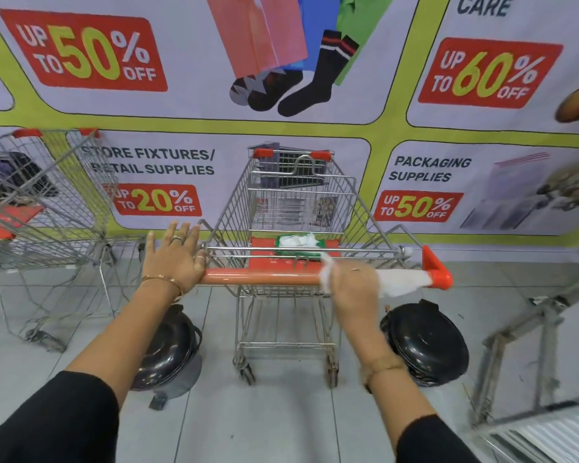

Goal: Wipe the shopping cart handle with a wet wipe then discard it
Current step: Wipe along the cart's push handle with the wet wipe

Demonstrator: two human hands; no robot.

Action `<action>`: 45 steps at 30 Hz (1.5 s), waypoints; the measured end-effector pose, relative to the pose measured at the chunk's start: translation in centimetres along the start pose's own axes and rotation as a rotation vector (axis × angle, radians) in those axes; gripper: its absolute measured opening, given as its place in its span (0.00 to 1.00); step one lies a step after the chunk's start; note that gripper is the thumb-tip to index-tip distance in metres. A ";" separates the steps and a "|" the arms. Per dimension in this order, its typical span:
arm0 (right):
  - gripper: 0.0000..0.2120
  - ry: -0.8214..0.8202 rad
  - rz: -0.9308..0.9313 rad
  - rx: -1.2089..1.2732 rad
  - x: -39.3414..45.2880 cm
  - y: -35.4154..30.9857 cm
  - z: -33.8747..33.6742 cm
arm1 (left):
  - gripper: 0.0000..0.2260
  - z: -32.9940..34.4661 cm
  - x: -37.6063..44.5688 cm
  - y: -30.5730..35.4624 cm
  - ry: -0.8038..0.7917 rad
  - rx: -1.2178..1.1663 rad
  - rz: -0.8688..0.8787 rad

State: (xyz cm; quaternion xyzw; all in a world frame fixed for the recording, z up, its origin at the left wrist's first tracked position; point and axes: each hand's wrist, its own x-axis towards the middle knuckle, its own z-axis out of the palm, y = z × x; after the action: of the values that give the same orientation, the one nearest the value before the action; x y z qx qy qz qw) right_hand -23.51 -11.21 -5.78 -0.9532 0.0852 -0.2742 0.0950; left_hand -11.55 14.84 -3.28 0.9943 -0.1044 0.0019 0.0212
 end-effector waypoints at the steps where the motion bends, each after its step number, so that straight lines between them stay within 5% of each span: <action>1: 0.16 0.015 0.050 -0.047 -0.1 2.2 -0.7 | 0.25 0.0 -0.1 0.1 -0.002 -0.002 0.001; 6: 0.11 0.144 0.368 0.022 -0.1 4.1 -0.7 | 0.24 -0.2 -0.5 0.7 -0.003 0.009 0.012; 11: 0.21 -0.021 0.182 0.175 -0.1 -4.5 1.4 | 0.24 -0.3 -0.6 0.9 0.006 -0.004 0.018; 14: 0.13 -0.127 0.013 0.225 -0.2 -8.7 1.9 | 0.25 -0.1 -0.8 0.9 0.017 -0.006 0.012; 17: 0.06 -0.108 -0.063 0.107 -0.3 -6.2 1.2 | 0.26 -0.2 -0.7 0.5 0.015 -0.014 -0.019; 22: 0.17 0.026 0.286 0.112 -0.4 3.5 -0.6 | 0.26 -0.3 -0.8 0.7 0.025 -0.045 -0.026; 26: 0.20 0.158 0.400 0.150 0.1 2.1 0.0 | 0.26 -0.2 -1.1 1.0 0.043 -0.024 0.000; 32: 0.14 -0.018 0.135 0.259 -0.3 -8.5 2.5 | 0.25 -0.1 -0.7 0.2 0.028 -0.027 0.010; 36: 0.15 0.087 -0.027 0.208 -1.2 -4.0 0.8 | 0.26 0.0 -0.6 -0.3 0.019 -0.021 0.013; 40: 0.21 0.120 0.214 0.184 -1.3 3.7 -1.1 | 0.26 -0.2 -0.7 0.0 0.016 -0.028 0.022; 45: 0.16 0.103 0.385 0.162 -0.6 -0.2 0.8 | 0.26 -0.2 -0.9 0.3 0.021 -0.016 0.011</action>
State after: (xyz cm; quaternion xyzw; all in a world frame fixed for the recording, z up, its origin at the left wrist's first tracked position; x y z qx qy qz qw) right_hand -23.58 -10.81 -6.67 -0.8933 0.2482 -0.3052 0.2173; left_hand -12.46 14.79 -3.03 0.9934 -0.1098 0.0116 0.0300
